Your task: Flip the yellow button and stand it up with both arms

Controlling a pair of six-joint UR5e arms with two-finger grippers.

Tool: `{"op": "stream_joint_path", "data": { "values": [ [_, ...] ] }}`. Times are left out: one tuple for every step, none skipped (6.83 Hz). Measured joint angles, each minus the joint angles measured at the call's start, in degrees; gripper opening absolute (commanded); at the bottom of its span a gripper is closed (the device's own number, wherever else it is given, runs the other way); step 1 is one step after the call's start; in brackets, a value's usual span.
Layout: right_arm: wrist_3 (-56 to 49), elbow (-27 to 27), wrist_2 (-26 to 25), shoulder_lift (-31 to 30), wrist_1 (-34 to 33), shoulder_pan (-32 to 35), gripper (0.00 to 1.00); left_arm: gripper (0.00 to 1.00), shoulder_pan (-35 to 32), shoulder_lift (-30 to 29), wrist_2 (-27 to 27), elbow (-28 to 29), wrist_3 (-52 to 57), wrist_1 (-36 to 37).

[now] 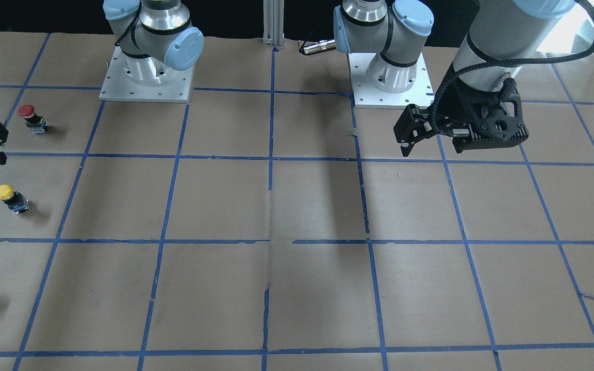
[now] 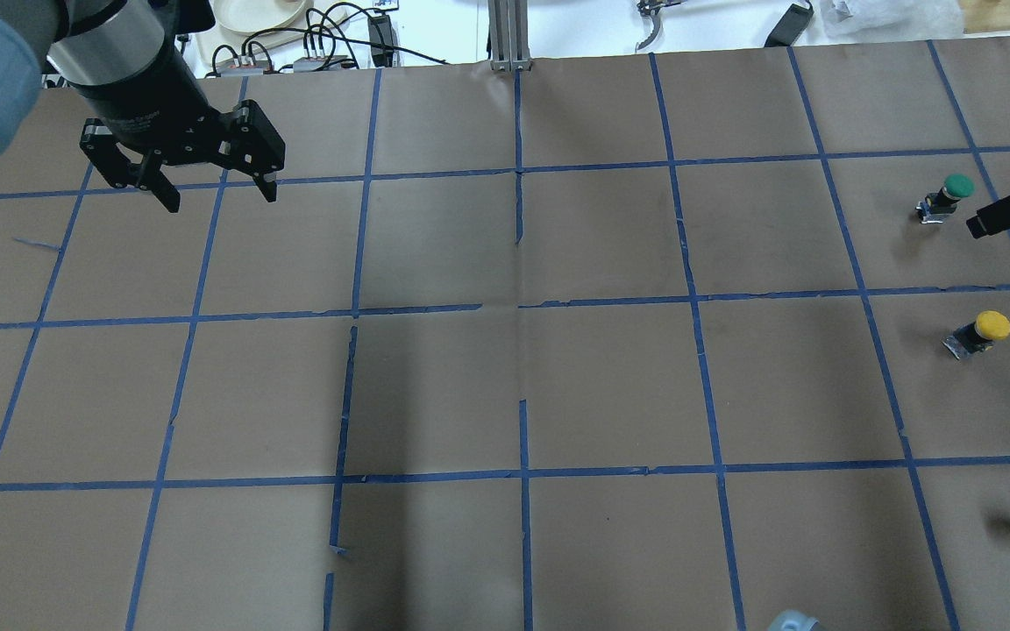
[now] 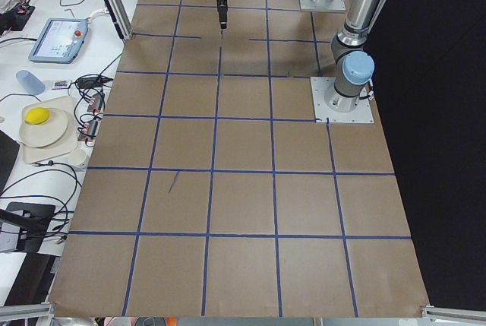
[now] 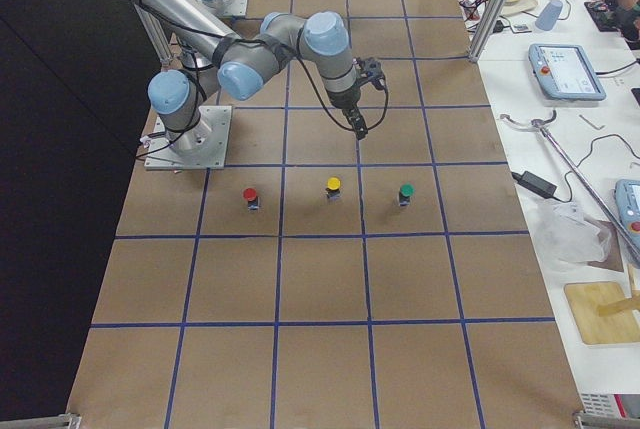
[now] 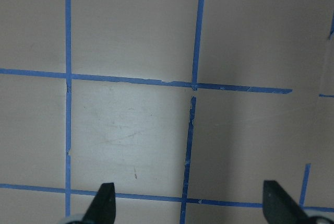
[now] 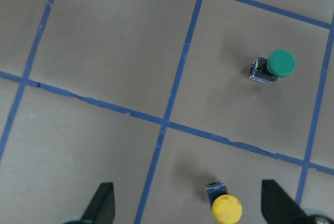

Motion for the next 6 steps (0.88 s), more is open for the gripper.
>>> {"op": "stream_joint_path", "data": {
  "values": [
    [9.26, -2.57, -0.94, -0.57, 4.41, 4.31, 1.00, 1.00, 0.01, 0.02, 0.00, -0.02, 0.02, 0.05],
    [18.88, -4.58, -1.31, -0.76, 7.50, 9.04, 1.00, 1.00, 0.03, 0.06, 0.01, -0.06, 0.03, -0.01],
    [30.21, -5.75, -1.49, -0.65, 9.15, 13.99, 1.00, 1.00, 0.05, 0.07, 0.01, -0.15, 0.03, -0.06],
    [39.73, -6.22, -2.17, -0.53, 10.27, 18.57, 1.00, 1.00, 0.04, 0.08, 0.05, -0.24, 0.03, 0.03],
    [46.02, -6.42, -3.69, -0.36, 11.43, 22.62, 1.00, 1.00, 0.02, 0.11, 0.10, -0.28, 0.03, 0.05],
    [50.36, -6.85, -5.23, -0.15, 12.69, 25.99, 1.00, 1.00, 0.02, 0.15, 0.15, -0.26, 0.03, -0.01]
  ]
}}
